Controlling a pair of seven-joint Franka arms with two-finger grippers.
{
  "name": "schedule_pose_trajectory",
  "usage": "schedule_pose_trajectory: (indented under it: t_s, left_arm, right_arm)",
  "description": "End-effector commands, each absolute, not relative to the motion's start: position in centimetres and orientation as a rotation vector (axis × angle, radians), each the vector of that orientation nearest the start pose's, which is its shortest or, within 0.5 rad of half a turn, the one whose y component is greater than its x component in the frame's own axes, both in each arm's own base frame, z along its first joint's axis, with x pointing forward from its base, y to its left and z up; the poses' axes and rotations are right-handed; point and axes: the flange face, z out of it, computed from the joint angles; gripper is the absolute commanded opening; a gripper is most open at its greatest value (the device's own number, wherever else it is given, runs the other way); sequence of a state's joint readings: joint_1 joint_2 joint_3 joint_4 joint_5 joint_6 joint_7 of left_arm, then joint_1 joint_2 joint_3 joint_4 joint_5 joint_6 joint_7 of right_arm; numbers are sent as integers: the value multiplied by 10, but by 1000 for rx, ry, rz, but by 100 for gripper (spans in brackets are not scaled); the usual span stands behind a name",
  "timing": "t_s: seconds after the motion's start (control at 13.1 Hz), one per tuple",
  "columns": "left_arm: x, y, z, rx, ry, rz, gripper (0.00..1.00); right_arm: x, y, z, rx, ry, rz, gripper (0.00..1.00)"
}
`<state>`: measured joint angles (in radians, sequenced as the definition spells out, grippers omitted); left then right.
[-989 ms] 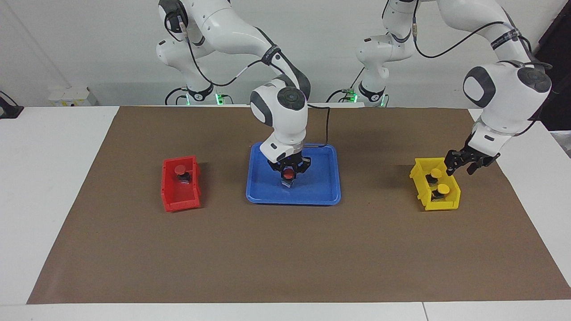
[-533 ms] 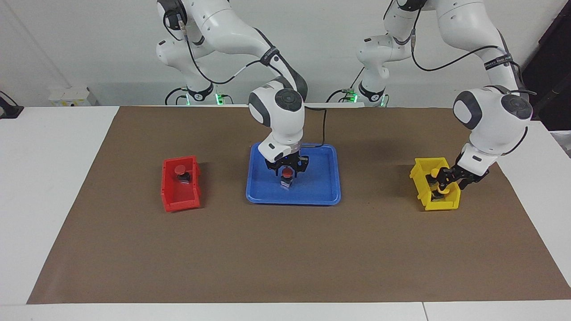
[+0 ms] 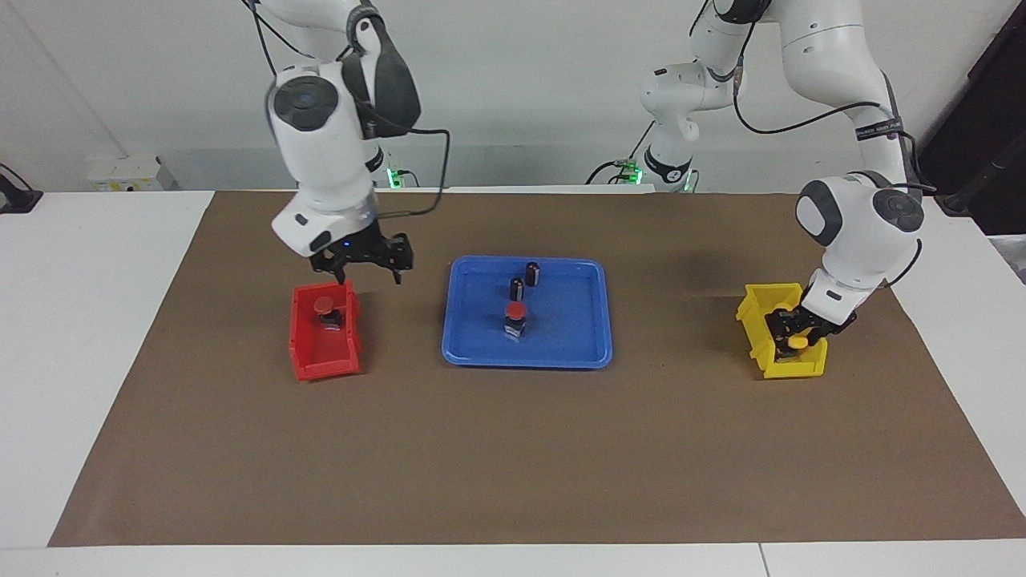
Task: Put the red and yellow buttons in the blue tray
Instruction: 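Grasp a yellow button with the left gripper while the right gripper returns, then place the yellow button in the blue tray with the left gripper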
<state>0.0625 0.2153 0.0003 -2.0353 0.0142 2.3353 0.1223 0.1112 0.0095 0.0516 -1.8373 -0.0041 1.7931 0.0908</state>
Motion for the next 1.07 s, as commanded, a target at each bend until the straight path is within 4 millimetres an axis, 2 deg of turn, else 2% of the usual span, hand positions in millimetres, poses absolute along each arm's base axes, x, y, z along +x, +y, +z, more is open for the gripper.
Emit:
schedule_pose_trajectory:
  t_s: [0.0, 0.08, 0.15, 0.3, 0.38, 0.46, 0.61, 0.68, 0.76, 0.99]
  left_arm:
    - [595, 37, 357, -3130, 98, -113, 1]
    - [603, 36, 374, -3130, 98, -108, 1]
    - [609, 37, 394, -3129, 101, -78, 1]
    - [619, 37, 449, -3123, 101, -44, 1]
    - [624, 22, 478, -3096, 106, -25, 1]
    - [627, -7, 492, -3078, 55, -20, 1]
    - [616, -105, 480, -3088, -101, -56, 1]
    - [602, -143, 469, -3092, -141, -51, 1]
    - [577, -180, 457, -3099, -117, -41, 1]
    - [523, -271, 427, -3188, -44, 33, 1]
  right_arm:
    - [519, 46, 472, -3127, -236, 23, 95]
    - [515, 27, 459, -3124, -248, -26, 93]
    - [514, 22, 451, -3117, -268, -53, 89]
    - [523, 19, 437, -3114, -261, -90, 83]
    - [526, 14, 429, -3114, -256, -81, 82]
    - [530, 7, 420, -3104, -226, -99, 80]
    - [524, 9, 405, -3076, -189, -132, 74]
    - [519, 6, 397, -3077, -180, -125, 73]
    - [519, 6, 389, -3076, -182, -118, 73]
    - [521, 8, 375, -3076, -185, -125, 73]
